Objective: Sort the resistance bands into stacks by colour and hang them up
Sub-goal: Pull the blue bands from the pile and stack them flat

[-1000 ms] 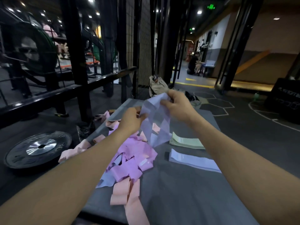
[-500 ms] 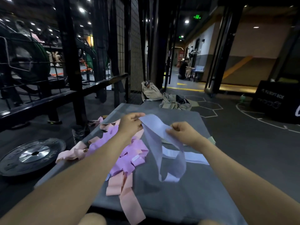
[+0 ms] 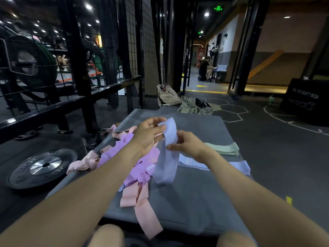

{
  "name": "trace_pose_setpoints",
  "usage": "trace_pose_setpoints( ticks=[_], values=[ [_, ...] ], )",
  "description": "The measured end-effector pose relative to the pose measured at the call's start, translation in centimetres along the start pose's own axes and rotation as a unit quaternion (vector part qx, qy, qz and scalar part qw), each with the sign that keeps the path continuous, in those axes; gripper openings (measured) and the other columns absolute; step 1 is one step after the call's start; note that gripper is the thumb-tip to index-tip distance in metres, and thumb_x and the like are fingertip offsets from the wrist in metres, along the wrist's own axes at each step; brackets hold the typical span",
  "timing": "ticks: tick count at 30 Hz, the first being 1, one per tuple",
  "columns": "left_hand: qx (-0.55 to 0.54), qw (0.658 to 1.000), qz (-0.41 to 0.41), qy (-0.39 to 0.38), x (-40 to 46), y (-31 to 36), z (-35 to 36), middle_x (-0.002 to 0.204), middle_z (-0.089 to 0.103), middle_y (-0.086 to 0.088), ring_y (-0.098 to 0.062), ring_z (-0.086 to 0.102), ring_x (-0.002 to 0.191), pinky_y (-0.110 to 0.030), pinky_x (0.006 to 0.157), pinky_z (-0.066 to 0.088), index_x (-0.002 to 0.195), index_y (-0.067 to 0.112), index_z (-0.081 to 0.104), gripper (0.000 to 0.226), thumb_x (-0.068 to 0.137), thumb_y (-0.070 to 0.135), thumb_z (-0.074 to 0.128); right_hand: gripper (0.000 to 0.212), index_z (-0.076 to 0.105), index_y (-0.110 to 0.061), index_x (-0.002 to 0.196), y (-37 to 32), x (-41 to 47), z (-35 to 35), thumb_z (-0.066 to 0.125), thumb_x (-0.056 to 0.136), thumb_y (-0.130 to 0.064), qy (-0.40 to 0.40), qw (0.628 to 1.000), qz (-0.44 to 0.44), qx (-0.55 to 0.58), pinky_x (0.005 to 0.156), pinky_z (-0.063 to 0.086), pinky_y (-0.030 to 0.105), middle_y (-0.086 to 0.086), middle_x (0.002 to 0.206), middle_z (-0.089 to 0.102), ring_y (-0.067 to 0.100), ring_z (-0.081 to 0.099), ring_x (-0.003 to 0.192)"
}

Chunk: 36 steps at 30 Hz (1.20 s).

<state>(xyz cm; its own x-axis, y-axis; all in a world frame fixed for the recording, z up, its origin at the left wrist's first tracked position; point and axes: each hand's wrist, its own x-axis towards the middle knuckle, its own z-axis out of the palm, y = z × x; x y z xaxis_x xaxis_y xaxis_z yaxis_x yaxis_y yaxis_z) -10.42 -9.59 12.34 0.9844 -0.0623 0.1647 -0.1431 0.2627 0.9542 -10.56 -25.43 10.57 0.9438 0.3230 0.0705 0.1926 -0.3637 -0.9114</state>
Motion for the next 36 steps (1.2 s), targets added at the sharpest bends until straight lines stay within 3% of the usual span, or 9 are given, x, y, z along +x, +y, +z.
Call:
trace_pose_setpoints(
  ticks=[3,7,11,14,16,23,30,33,36],
  values=[
    [-0.007,1.0,0.015,0.019,0.1,0.4,-0.3,0.086,0.059,-0.001,-0.01,0.059,0.076,-0.015,0.06,0.054,0.085,0.014,0.057,0.026,0.09,-0.01,0.048,0.034,0.064,-0.003,0.097,1.0,0.0,1.1,0.079,0.071,-0.016,-0.005,1.0,0.012,-0.016,0.086,0.052,0.042,0.012,0.091,0.069,0.018,0.061,0.083],
    [-0.028,0.991,0.023,0.126,0.4,0.3,-2.1,0.086,0.061,-0.001,-0.011,0.058,0.072,-0.018,0.063,0.051,0.08,0.012,0.059,0.032,0.092,-0.012,0.041,0.028,0.049,-0.007,0.065,2.4,-0.9,0.4,0.075,0.076,-0.005,-0.009,0.997,0.036,-0.064,0.054,0.039,0.016,-0.004,0.056,0.048,0.002,0.043,0.049],
    [0.035,0.977,0.014,0.21,1.2,-0.9,-5.3,0.084,0.058,-0.002,-0.017,0.056,0.077,-0.025,0.065,0.046,0.079,0.018,0.055,0.038,0.089,-0.014,0.037,0.027,0.052,-0.016,0.062,4.3,-2.6,-0.9,0.071,0.074,-0.001,-0.042,0.98,0.05,-0.187,0.052,0.031,0.015,-0.008,0.057,0.045,0.002,0.037,0.051],
    [0.148,0.972,-0.012,0.183,1.6,-2.8,-7.2,0.102,0.062,-0.008,-0.025,0.059,0.098,-0.032,0.078,0.049,0.098,0.011,0.055,0.03,0.086,-0.013,0.041,0.022,0.053,-0.018,0.066,5.8,-2.7,-1.5,0.063,0.074,0.0,0.019,0.967,0.032,-0.251,0.056,0.034,0.022,-0.005,0.063,0.051,0.012,0.043,0.064],
    [0.226,0.962,-0.02,0.152,1.4,-3.9,-7.7,0.103,0.062,-0.012,-0.018,0.059,0.084,-0.015,0.068,0.047,0.106,0.008,0.059,0.031,0.085,-0.011,0.045,0.025,0.049,-0.022,0.065,6.6,-2.4,-1.8,0.058,0.076,-0.002,0.088,0.951,0.017,-0.297,0.059,0.037,0.027,-0.002,0.067,0.054,0.018,0.047,0.068],
    [0.352,0.927,-0.027,0.127,1.3,-8.6,-7.4,0.088,0.062,-0.008,-0.018,0.05,0.067,-0.008,0.05,0.038,0.081,0.009,0.068,0.026,0.086,-0.009,0.05,0.016,0.064,-0.01,0.085,10.2,-2.0,-2.1,0.053,0.078,0.001,0.192,0.909,0.035,-0.367,0.067,0.042,0.028,0.006,0.092,0.063,0.028,0.058,0.088],
    [0.489,0.862,-0.057,0.123,-0.4,-12.0,-9.4,0.109,0.066,-0.018,-0.032,0.057,0.103,-0.031,0.076,0.039,0.096,-0.002,0.067,0.025,0.091,0.0,0.043,0.018,0.07,-0.011,0.098,13.5,-4.6,1.4,0.068,0.083,-0.02,-0.067,0.92,0.063,-0.381,0.079,0.044,0.027,0.006,0.103,0.066,0.021,0.057,0.093],
    [0.512,0.849,-0.071,0.111,-1.6,-12.1,-9.5,0.107,0.062,-0.02,-0.032,0.054,0.099,-0.038,0.085,0.041,0.102,-0.004,0.065,0.028,0.095,0.01,0.042,0.014,0.072,-0.01,0.089,13.1,-5.2,1.4,0.062,0.087,-0.019,-0.007,0.945,0.067,-0.319,0.07,0.041,0.024,0.005,0.092,0.07,0.016,0.057,0.081],
    [0.521,0.843,-0.042,0.124,-2.7,-12.5,-9.3,0.08,0.059,-0.018,-0.027,0.05,0.079,-0.029,0.066,0.032,0.074,-0.003,0.062,0.025,0.09,0.013,0.052,0.014,0.071,-0.01,0.081,12.8,-5.6,0.8,0.059,0.088,-0.011,0.115,0.957,0.088,-0.25,0.064,0.038,0.022,0.0,0.08,0.065,0.014,0.056,0.076]
  ],
)
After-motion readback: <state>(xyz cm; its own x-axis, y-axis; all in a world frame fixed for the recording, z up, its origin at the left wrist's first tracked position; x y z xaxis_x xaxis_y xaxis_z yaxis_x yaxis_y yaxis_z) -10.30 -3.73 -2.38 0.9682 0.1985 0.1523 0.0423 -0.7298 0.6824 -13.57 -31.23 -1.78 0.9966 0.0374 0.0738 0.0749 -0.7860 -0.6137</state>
